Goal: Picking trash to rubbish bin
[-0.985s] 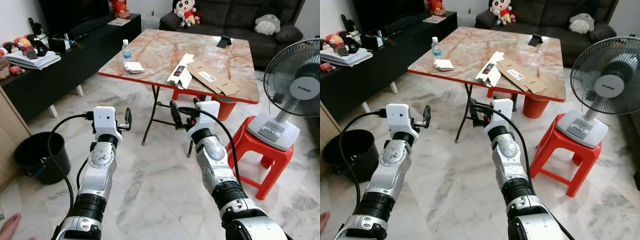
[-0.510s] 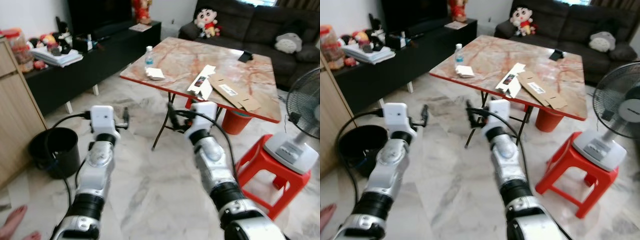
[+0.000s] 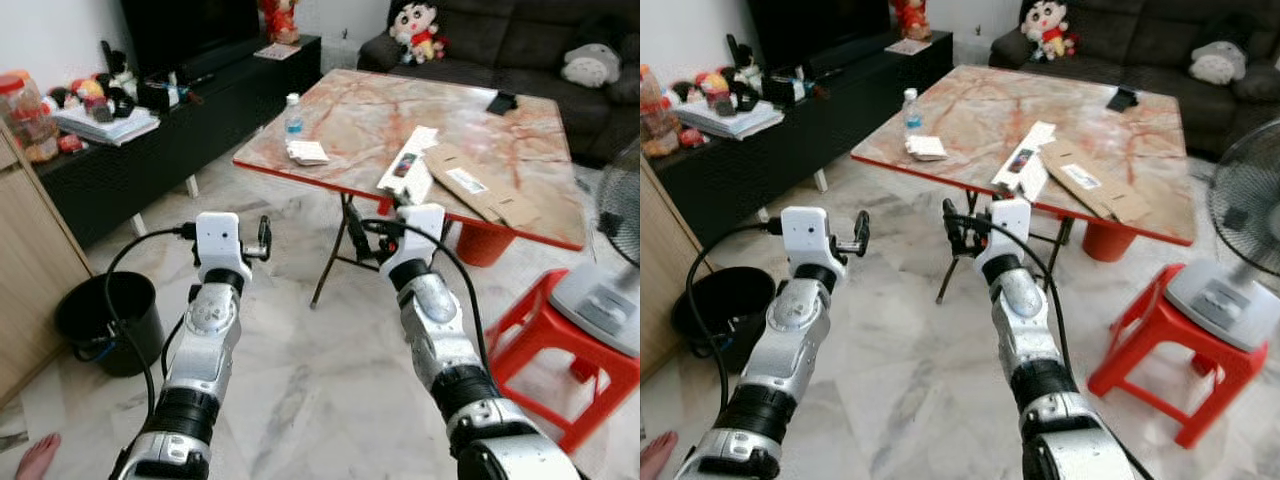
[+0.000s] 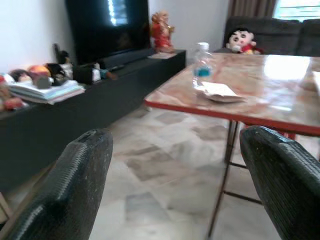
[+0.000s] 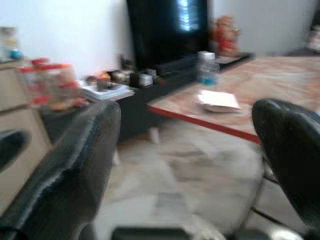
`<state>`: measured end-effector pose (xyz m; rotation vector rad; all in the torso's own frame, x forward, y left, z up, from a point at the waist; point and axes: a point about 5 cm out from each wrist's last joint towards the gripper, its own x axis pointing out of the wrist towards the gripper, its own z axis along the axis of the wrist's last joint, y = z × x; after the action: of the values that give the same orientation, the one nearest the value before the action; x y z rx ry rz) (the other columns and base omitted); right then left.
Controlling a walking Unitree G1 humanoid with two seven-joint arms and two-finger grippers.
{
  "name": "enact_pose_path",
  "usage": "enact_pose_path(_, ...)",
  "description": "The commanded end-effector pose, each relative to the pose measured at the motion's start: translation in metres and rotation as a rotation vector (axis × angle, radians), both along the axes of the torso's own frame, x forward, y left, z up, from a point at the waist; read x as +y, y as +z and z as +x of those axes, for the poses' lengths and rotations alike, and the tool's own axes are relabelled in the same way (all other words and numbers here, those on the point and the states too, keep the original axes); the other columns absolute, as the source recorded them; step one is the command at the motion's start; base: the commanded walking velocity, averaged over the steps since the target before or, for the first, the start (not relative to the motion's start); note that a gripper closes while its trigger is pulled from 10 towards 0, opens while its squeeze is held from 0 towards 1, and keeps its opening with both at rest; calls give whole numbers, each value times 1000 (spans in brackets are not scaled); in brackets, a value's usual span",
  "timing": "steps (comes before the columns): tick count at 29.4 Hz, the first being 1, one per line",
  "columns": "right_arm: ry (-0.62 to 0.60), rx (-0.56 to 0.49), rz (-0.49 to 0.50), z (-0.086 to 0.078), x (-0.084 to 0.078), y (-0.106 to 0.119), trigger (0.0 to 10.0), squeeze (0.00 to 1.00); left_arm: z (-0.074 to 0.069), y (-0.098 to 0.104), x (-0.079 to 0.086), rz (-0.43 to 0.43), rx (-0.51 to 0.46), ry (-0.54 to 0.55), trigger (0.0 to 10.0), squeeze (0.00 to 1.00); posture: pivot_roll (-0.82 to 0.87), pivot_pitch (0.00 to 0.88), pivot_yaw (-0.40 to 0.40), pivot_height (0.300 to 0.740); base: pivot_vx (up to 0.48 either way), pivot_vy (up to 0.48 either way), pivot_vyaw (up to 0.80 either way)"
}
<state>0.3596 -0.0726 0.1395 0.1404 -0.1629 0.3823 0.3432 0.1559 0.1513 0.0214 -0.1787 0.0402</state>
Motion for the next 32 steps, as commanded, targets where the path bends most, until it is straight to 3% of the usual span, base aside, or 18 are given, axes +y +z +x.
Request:
enact_pose_path(1, -39, -3, 13, 4, -14, 4, 10000, 0, 2, 8, -13, -2, -18, -35, 10000, 0, 68, 0, -37, 740, 454, 0, -800)
enact_pose_path(5, -42, -7, 5, 4, -14, 4, 10000, 0, 3, 8, -12, -1, -19, -35, 10000, 0, 68, 0, -35, 740, 454, 0, -800)
enact_pose_path(32, -54, -21, 12, 3, -16, 5, 10000, 0, 3, 14, -8, 0, -26, -31, 10000, 0, 69, 8, -32, 740, 455, 0, 0)
